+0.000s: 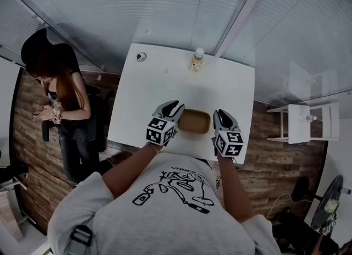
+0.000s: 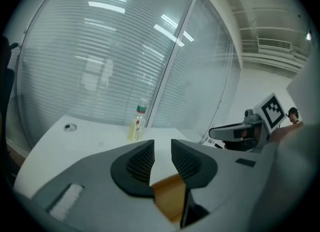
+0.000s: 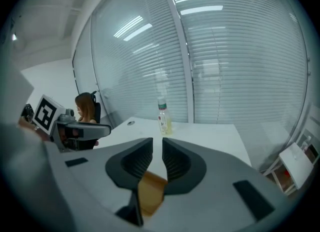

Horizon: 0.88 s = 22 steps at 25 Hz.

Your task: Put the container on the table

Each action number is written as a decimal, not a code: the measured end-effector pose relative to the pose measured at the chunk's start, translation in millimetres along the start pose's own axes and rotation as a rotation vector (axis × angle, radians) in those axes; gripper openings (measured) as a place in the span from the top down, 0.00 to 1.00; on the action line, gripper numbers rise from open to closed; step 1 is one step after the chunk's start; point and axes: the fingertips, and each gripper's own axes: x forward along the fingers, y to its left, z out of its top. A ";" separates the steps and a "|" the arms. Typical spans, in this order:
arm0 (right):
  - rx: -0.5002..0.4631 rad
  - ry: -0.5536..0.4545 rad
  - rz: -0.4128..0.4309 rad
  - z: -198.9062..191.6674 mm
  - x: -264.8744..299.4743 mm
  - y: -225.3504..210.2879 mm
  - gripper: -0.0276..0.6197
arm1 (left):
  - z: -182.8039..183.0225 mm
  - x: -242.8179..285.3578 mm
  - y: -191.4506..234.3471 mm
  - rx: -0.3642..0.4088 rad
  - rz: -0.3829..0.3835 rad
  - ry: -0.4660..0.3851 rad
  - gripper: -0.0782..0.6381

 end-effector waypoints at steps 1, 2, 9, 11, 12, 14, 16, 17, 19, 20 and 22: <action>-0.010 -0.029 0.008 13.7 -7.2 4.1 0.88 | 14.9 -5.9 -7.1 0.020 -0.013 -0.032 0.75; -0.021 -0.056 0.017 26.6 -15.1 8.2 0.88 | 29.2 -11.6 -14.5 0.040 -0.024 -0.062 0.75; -0.140 -0.201 0.072 102.0 -76.9 50.4 0.89 | 109.8 -57.6 -58.8 0.098 -0.093 -0.218 0.76; -0.179 -0.229 0.076 118.6 -92.5 60.7 0.89 | 129.4 -73.6 -70.8 0.123 -0.107 -0.259 0.76; -0.192 -0.243 0.078 125.9 -99.8 65.2 0.89 | 137.7 -81.4 -76.4 0.130 -0.116 -0.279 0.76; -0.211 -0.272 0.084 140.2 -113.1 74.0 0.89 | 151.8 -96.0 -85.7 0.132 -0.135 -0.312 0.76; -0.226 -0.304 0.090 154.4 -126.1 82.2 0.89 | 163.1 -108.0 -94.4 0.136 -0.153 -0.334 0.76; -0.234 -0.319 0.092 161.0 -132.5 86.1 0.90 | 167.7 -113.1 -98.8 0.142 -0.161 -0.340 0.76; -0.254 -0.342 0.096 172.4 -143.8 93.7 0.90 | 174.8 -121.9 -106.6 0.152 -0.174 -0.343 0.76; -0.262 -0.351 0.099 177.4 -148.4 97.3 0.90 | 178.0 -125.7 -109.3 0.155 -0.177 -0.344 0.76; -0.269 -0.365 0.104 186.3 -155.3 103.0 0.90 | 184.3 -132.1 -112.4 0.159 -0.180 -0.352 0.76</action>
